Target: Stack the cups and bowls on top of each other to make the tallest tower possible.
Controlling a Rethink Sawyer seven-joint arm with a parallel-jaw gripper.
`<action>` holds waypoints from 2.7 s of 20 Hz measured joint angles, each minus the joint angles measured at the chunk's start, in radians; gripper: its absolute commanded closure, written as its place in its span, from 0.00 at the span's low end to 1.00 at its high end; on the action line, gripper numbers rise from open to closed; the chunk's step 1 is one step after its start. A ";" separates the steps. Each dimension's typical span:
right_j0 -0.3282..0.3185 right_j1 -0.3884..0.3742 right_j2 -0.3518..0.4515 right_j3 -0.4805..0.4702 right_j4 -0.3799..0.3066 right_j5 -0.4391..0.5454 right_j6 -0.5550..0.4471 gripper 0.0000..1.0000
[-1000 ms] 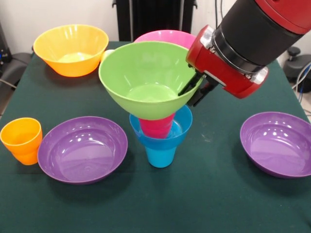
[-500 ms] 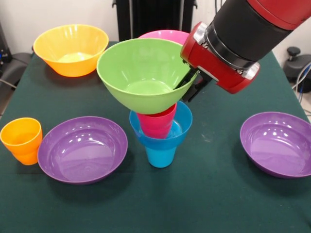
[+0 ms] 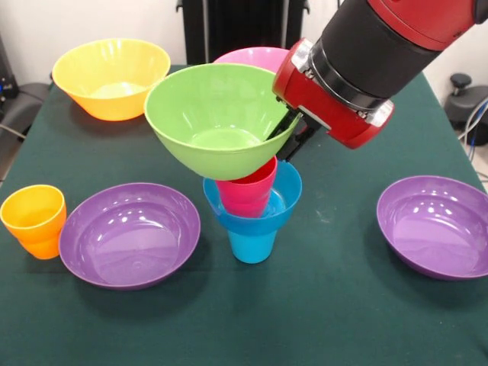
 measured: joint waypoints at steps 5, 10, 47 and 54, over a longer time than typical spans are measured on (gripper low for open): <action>0.000 -0.004 0.000 0.008 0.000 -0.001 0.000 1.00; 0.002 -0.003 0.000 0.008 0.000 -0.001 0.000 1.00; 0.027 0.004 0.000 0.008 0.018 -0.052 0.000 1.00; 0.027 0.004 0.000 0.008 0.018 -0.084 0.000 1.00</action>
